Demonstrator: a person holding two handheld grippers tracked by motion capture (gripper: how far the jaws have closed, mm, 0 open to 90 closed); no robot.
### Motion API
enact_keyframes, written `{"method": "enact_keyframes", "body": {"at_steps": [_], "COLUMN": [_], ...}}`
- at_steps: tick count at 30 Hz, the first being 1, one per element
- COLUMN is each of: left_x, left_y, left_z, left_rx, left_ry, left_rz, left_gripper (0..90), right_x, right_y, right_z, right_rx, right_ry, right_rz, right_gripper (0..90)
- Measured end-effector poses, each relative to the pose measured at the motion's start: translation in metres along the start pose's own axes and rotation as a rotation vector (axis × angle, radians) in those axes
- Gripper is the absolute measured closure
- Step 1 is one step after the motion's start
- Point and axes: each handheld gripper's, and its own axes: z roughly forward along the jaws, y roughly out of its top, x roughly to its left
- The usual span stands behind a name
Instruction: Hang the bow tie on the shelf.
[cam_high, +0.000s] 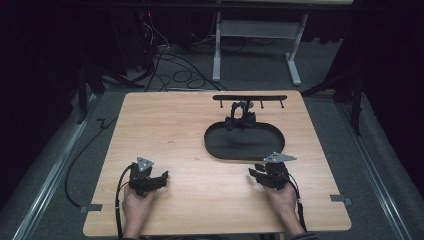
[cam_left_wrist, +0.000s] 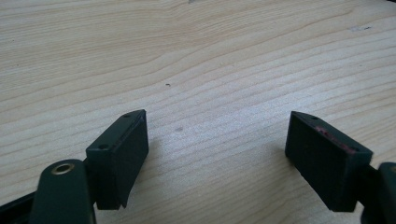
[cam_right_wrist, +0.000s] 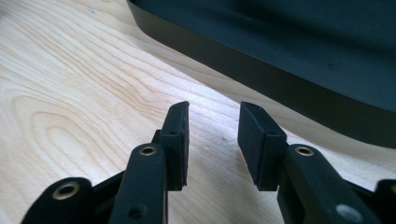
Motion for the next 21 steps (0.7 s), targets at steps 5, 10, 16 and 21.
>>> {"method": "enact_keyframes", "body": {"at_steps": [5, 10, 16, 21], "left_x": [0.0, 0.0, 0.0, 0.0], "left_y": [0.0, 0.0, 0.0, 0.0], "left_z": [0.0, 0.0, 0.0, 0.0], "left_rx": [0.002, 0.001, 0.0, -0.003], "left_ry": [-0.001, -0.001, -0.001, 0.001], "left_rz": [0.001, 0.003, 0.005, 0.002], "left_gripper": [21.7, 21.5, 21.5, 22.0], "right_x": [0.002, 0.006, 0.013, 0.015], "right_y": [-0.004, -0.009, -0.009, -0.009], "right_z": [0.004, 0.003, 0.006, 0.006], "right_rx": [0.015, -0.007, 0.008, 0.013], "right_ry": [-0.024, -0.039, -0.071, -0.072], "right_rz": [-0.011, -0.037, -0.085, -0.087], "right_gripper": [60.9, 55.0, 46.0, 42.5]}}
